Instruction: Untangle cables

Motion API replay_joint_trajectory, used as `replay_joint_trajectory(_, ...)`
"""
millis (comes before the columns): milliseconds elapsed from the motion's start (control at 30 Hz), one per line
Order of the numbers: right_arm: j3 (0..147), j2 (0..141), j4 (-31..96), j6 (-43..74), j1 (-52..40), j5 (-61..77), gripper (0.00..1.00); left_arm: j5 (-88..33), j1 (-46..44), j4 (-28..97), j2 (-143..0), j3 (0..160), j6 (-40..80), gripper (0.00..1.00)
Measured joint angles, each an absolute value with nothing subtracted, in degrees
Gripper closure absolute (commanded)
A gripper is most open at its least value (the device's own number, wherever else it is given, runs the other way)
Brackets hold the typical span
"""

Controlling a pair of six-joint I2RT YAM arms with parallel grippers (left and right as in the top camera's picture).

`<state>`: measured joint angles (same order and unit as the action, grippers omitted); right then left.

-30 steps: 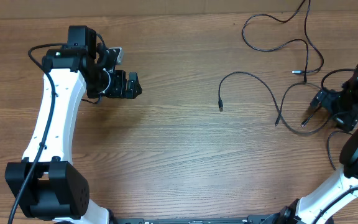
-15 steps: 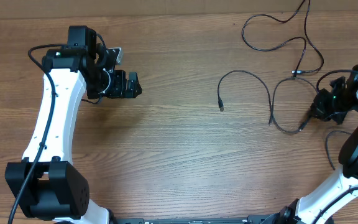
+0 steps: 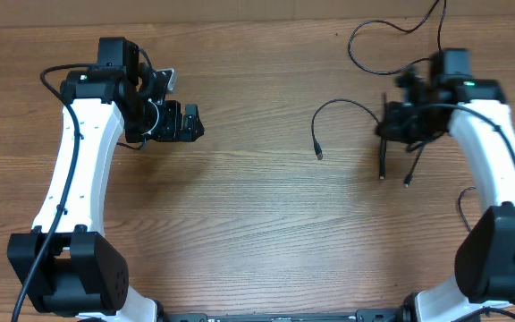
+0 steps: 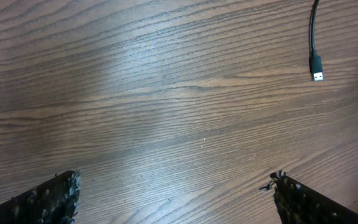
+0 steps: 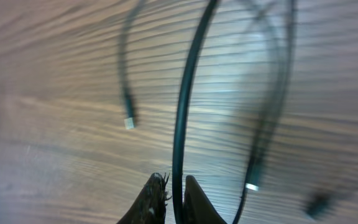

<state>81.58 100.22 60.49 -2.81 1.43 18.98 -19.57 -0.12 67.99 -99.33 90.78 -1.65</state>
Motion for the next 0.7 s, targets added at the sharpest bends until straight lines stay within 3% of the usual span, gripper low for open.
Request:
replay_joint_trajectory(200, 81.6, 100.2, 59.0, -3.0, -9.6, 16.2, 0.87, -19.2, -0.1, 68.1, -99.3, 90.8, -1.7, 0.00)
replay_joint_trajectory(233, 81.6, 100.2, 58.9, -3.0, -10.9, 15.9, 0.41, -18.8, -0.1, 68.2, -99.3, 90.8, -1.7, 0.01)
replay_joint_trajectory(267, 81.6, 100.2, 58.8, -2.9, -11.9, 15.6, 0.09, -18.2, -0.1, 68.3, -99.3, 90.8, -1.7, 0.00)
replay_joint_trajectory(300, 81.6, 100.2, 58.8, -2.8, -12.3, 15.5, 0.00, -17.8, -0.1, 68.4, -99.3, 90.8, -1.7, 0.00)
replay_joint_trajectory(700, 81.1, 97.4, 58.5, -0.6, -13.5, 8.9, 0.00, -16.8, -0.2, 68.7, -99.0, 90.8, -3.5, 0.00)
